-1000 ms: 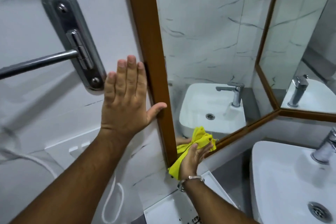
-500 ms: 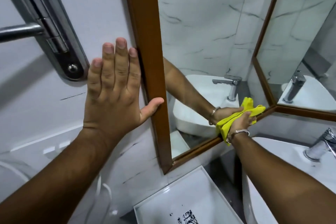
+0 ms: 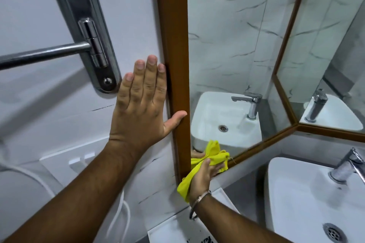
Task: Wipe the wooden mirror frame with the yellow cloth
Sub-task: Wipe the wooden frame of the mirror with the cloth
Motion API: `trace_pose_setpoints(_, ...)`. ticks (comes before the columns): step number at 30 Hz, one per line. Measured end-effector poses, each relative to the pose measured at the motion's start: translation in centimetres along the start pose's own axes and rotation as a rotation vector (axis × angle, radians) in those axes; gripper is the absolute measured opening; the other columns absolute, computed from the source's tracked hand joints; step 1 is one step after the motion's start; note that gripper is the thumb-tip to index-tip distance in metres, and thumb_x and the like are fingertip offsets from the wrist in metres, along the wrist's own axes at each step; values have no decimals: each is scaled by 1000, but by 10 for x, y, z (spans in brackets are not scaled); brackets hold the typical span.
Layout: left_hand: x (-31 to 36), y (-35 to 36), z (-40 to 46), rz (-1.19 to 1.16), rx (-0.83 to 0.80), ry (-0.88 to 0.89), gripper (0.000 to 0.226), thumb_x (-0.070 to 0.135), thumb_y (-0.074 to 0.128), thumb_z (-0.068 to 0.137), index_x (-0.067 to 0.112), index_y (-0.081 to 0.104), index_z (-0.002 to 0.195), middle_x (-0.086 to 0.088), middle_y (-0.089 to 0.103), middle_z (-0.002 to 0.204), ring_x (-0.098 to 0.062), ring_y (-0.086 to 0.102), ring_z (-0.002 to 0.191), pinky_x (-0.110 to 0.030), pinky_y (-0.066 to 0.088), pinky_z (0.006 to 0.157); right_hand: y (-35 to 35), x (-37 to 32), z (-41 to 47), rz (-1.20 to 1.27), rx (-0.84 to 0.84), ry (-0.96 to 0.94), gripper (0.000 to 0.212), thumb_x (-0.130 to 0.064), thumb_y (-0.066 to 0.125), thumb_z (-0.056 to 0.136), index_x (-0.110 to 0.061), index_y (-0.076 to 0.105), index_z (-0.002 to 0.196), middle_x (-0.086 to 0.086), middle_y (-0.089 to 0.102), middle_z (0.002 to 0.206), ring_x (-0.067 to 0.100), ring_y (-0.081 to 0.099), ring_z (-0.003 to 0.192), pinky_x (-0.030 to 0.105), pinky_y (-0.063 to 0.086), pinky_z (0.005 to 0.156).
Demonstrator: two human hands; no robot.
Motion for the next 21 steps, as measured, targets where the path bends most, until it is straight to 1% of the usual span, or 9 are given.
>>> trace_pose_setpoints(3,0,1,-3,-8,1,-10,101,76,25,96,-2,12,159,-22,4,161,-37,10,149,-45,-3,122,-5,-8,12,-47,-2,53,70,-52,24,96,-32,-19,146,-11,-18,159,22,4,149,59,24,114)
trace_pose_setpoints(5,0,0,-1,-1,12,-2,99,75,24,97,-2,14,159,-23,12,162,-37,9,150,-47,3,122,-11,-20,22,-60,33,-13,66,-47,25,99,-28,-12,149,-8,-15,160,22,4,149,47,17,119)
trace_pose_setpoints(7,-1,-2,0,16,21,2,98,75,22,97,-2,17,158,-24,23,161,-35,9,148,-48,9,121,-15,-33,40,-59,72,-72,62,-43,26,101,-23,-4,151,-4,-14,161,17,-1,149,32,8,118)
trace_pose_setpoints(8,-1,-2,0,23,24,2,98,75,22,97,-2,18,158,-24,26,160,-34,10,146,-47,10,120,-19,-39,51,-56,84,-79,61,-43,26,101,-21,-1,152,-2,-13,161,15,-2,148,31,7,117)
trace_pose_setpoints(11,-2,-3,0,36,29,10,99,76,22,96,-3,22,157,-24,29,159,-34,12,146,-46,10,119,-32,-58,90,-56,168,-69,58,-42,25,102,-17,8,152,1,-5,162,16,3,149,31,8,119)
trace_pose_setpoints(15,-2,-2,-1,57,28,22,100,77,20,96,-3,21,157,-24,28,159,-38,26,147,-46,10,119,-49,-94,141,-9,283,-105,54,-31,26,103,-7,17,150,11,14,161,23,14,148,35,12,121)
trace_pose_setpoints(18,-1,-2,-1,58,43,15,100,76,21,96,-3,23,157,-24,30,159,-33,16,146,-46,11,119,-61,-114,183,39,391,-60,51,-31,27,103,-6,26,147,13,32,154,27,30,142,36,22,118)
trace_pose_setpoints(19,-1,-2,-2,53,45,12,99,76,21,96,-3,23,157,-24,30,159,-31,14,146,-46,11,119,-67,-117,197,6,362,-35,52,-34,26,102,-8,27,147,13,34,153,28,33,140,37,25,117)
trace_pose_setpoints(21,-1,-2,-2,44,41,13,100,77,21,96,-2,22,157,-23,29,160,-29,11,146,-46,11,120,-82,-120,218,-127,224,28,56,-43,19,100,-15,23,149,11,30,155,30,34,140,44,31,115)
Point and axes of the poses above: each hand's wrist, its own z-axis towards the middle knuckle, its own y-axis out of the palm, x = y × z, the point moved 1 cm from there along z, towards the middle knuckle
